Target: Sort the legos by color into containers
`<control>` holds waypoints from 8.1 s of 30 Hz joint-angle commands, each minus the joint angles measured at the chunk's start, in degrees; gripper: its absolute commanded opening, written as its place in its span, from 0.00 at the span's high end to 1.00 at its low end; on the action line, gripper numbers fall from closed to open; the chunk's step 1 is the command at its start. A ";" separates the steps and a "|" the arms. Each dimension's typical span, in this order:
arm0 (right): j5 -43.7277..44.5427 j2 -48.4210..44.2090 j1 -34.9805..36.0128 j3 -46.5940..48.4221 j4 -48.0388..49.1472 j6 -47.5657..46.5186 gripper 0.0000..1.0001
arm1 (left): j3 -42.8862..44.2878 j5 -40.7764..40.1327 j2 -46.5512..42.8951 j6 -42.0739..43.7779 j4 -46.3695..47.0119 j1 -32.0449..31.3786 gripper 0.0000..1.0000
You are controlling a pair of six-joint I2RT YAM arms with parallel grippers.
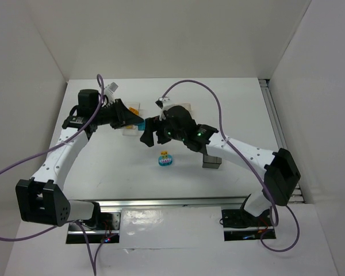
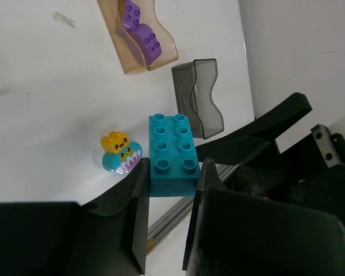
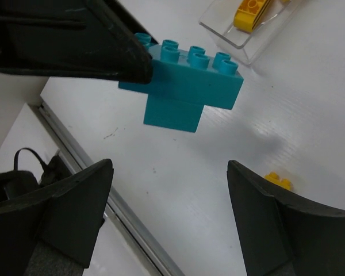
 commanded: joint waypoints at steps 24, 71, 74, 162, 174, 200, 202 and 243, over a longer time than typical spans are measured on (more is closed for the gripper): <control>11.52 1.10 0.67 -0.68 9.39 7.02 0.87 | -2.21 -0.60 -2.45 -1.35 3.31 -0.55 1.00; 25.40 -21.75 -29.55 -21.43 -19.16 0.34 0.23 | 18.17 -22.84 26.01 -6.81 5.06 -36.05 1.00; 28.12 -26.32 -31.84 -20.91 -21.79 2.62 0.24 | 21.51 -23.53 28.57 -6.81 4.54 -37.37 1.00; 5.81 9.70 -2.40 8.71 -12.49 5.62 0.75 | -29.28 -15.63 -10.62 -8.39 27.02 -20.14 0.05; 1.86 6.72 -2.40 7.58 -11.18 7.20 0.75 | -30.43 -21.87 -9.92 -9.71 31.08 -23.13 0.32; 5.60 -1.71 -21.82 8.63 -17.41 3.95 0.77 | -22.98 -25.91 -1.93 -9.71 28.96 -31.55 1.00; 8.69 -5.05 -24.28 7.84 -19.42 3.33 0.77 | -19.72 -25.91 1.23 -9.71 28.97 -34.11 1.00; -2.11 7.21 -14.19 14.05 -6.95 0.00 0.77 | -2.47 -54.94 -19.39 -9.10 -14.97 -17.12 0.00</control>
